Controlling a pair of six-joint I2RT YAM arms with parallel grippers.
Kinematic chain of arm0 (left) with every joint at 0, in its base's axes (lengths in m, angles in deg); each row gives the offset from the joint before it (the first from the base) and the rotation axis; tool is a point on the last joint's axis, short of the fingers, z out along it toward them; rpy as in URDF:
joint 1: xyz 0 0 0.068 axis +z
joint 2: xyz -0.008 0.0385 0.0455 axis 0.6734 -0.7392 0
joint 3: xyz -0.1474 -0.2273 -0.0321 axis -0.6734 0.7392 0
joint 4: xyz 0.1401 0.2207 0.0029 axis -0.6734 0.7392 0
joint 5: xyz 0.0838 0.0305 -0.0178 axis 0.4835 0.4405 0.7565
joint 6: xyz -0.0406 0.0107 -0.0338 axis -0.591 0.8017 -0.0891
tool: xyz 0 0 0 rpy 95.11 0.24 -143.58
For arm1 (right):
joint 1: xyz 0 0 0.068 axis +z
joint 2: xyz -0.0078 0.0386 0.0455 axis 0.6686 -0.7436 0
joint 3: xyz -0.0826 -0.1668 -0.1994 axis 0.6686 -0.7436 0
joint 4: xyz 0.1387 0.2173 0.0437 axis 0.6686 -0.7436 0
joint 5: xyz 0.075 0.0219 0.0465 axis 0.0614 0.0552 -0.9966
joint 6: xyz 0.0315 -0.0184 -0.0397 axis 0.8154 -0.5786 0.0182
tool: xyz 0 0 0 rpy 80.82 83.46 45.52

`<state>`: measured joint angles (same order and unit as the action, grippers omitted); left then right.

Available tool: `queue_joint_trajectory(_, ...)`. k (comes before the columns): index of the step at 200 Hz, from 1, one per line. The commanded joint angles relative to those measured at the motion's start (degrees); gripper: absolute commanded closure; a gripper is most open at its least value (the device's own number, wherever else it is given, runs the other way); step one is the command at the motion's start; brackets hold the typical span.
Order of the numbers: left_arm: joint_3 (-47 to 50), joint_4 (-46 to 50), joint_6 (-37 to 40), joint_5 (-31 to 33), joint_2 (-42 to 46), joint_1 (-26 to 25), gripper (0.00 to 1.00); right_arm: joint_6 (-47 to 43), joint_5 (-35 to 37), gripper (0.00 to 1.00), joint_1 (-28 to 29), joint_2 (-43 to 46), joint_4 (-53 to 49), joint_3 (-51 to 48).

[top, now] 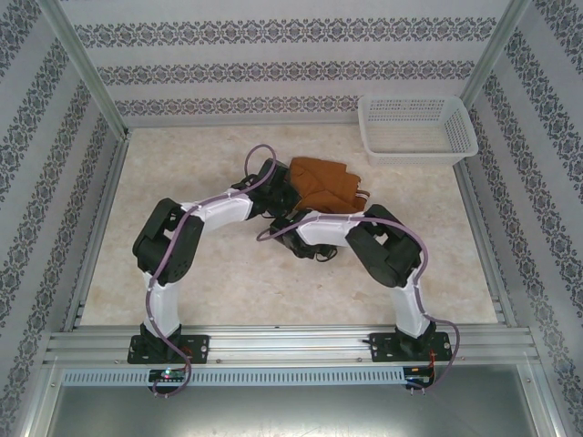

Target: Roll up the long pants

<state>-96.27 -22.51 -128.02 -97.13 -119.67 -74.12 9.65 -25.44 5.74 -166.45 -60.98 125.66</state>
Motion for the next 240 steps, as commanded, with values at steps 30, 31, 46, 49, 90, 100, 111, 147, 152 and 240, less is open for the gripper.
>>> queue_joint_trajectory(30,0.77,5.94,0.83,2.55,4.39,2.13,0.41,-2.17,-14.95,1.0,-3.17,9.5,3.55,-2.86)
queue_joint_trajectory(31,0.64,6.11,0.86,2.6,4.44,2.24,0.38,-2.13,-15.24,1.0,-3.2,9.74,3.58,-2.86)
queue_joint_trajectory(46,-0.33,8.09,1.33,3.79,5.12,3.33,0.0,-2.26,-19.79,1.0,-3.62,13.2,4.12,-2.88)
queue_joint_trajectory(49,-0.43,8.31,1.59,4.06,5.25,3.5,0.0,-2.28,-20.74,1.0,-3.81,13.88,4.05,-2.86)
queue_joint_trajectory(90,-1.78,10.74,3.35,4.93,6.68,4.65,0.0,-2.42,-36.09,1.0,-8.13,20.23,3.12,-1.09)
queue_joint_trajectory(100,-1.45,10.21,3.05,4.68,6.8,4.61,0.0,-2.19,-40.65,1.0,-9.69,21.14,2.7,-0.22)
queue_joint_trajectory(111,-0.89,9.46,2.51,4.22,6.78,4.63,0.0,-1.91,-46.31,1.0,-12.0,21.76,2.41,0.66)
queue_joint_trajectory(147,0.41,8.1,1.64,3.36,6.87,4.43,0.0,-1.56,-62.9,1.0,-18.7,20.59,0.12,3.83)
queue_joint_trajectory(152,0.55,8.06,1.59,3.27,7.01,4.39,0.0,-1.58,-65.39,1.0,-19.61,20.17,-0.11,4.21)
queue_joint_trajectory(240,0.59,8.83,2.73,3.28,8.84,3.09,0.0,1.88,-96.72,1.0,-27.93,7.31,0.1,11.89)
